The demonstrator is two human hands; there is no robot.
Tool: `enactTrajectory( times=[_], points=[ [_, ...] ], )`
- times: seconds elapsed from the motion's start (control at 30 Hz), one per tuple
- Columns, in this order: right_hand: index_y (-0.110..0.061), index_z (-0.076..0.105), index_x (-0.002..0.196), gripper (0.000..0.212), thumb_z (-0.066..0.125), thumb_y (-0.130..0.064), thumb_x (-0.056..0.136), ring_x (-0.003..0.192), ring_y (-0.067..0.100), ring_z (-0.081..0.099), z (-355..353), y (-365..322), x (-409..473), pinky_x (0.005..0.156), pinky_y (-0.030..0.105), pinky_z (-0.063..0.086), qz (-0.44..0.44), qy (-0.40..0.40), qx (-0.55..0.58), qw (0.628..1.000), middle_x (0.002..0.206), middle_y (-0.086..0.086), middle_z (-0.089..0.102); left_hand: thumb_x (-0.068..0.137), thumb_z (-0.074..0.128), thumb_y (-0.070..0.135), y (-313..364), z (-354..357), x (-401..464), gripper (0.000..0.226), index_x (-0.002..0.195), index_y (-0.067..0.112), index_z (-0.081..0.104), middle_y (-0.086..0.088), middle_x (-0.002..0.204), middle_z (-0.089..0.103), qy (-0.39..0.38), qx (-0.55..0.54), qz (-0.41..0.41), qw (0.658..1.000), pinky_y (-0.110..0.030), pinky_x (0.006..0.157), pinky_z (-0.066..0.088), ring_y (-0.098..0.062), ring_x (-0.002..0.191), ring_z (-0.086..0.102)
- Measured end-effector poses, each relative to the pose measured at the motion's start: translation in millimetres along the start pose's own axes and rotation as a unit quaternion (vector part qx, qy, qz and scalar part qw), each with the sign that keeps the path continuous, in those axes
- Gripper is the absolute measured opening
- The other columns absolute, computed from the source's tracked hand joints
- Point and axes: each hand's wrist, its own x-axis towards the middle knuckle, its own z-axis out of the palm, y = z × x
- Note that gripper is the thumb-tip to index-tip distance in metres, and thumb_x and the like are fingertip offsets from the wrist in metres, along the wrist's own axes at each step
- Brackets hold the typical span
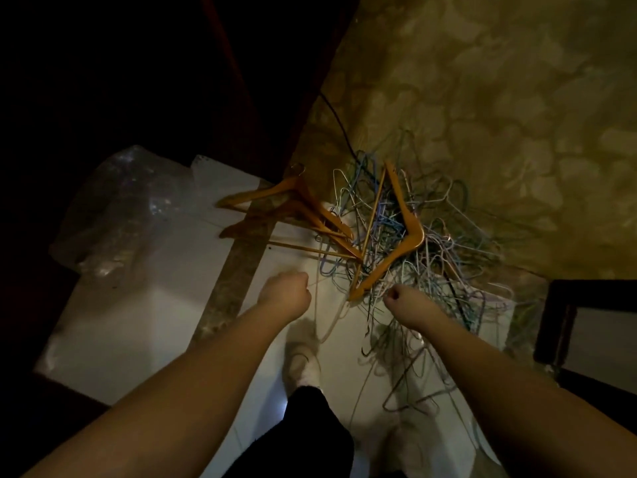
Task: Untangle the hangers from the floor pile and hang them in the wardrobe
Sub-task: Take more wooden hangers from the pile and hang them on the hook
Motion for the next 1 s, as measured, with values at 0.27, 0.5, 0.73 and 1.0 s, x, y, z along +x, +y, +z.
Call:
enactTrajectory(
  times=[0.27, 0.5, 0.73, 1.0],
  points=[
    [-0.011, 0.056, 0.111, 0.022, 0.048, -0.027, 0.098, 0.09, 0.023, 0.059, 12, -46, 155, 0.074, 0.035, 0.05, -0.043, 0.053, -0.001, 0.998, 0.108, 0.009, 0.059, 0.094, 0.053, 0.027, -1, 64, 122, 0.038, 0.132, 0.021, 0.05, -0.004, 0.133, 0.05, 0.02, -0.068, -0.027, 0.997, -0.037, 0.097, 0.044, -0.025, 0.12, 0.048],
    [-0.019, 0.042, 0.128, 0.053, 0.054, -0.054, 0.09, 0.106, 0.034, 0.056, 34, -76, 240, 0.091, 0.045, 0.049, -0.105, 0.087, -0.007, 0.991, 0.117, 0.011, 0.055, 0.095, 0.051, 0.027, -5, 97, 199, 0.05, 0.143, 0.023, 0.038, -0.002, 0.155, 0.029, 0.035, 0.005, 0.025, 0.999, -0.044, 0.115, 0.02, -0.023, 0.143, 0.022],
    [-0.01, 0.048, 0.101, 0.034, 0.059, -0.042, 0.093, 0.074, 0.022, 0.057, 50, -83, 258, 0.064, 0.034, 0.048, -0.078, 0.054, 0.051, 0.994, 0.086, 0.008, 0.057, 0.096, 0.054, 0.022, -23, 101, 212, 0.028, 0.124, 0.018, 0.052, -0.002, 0.109, 0.055, -0.034, -0.02, -0.004, 0.999, -0.033, 0.08, 0.045, -0.018, 0.097, 0.055],
    [-0.01, 0.056, 0.077, 0.031, 0.054, -0.037, 0.093, 0.062, 0.02, 0.056, 74, -75, 236, 0.054, 0.027, 0.042, -0.039, 0.017, 0.084, 0.996, 0.072, 0.007, 0.058, 0.099, 0.049, 0.017, -25, 110, 188, 0.018, 0.116, 0.011, 0.052, -0.005, 0.102, 0.056, -0.01, -0.215, -0.079, 0.973, -0.025, 0.065, 0.04, -0.015, 0.087, 0.054]
  ],
)
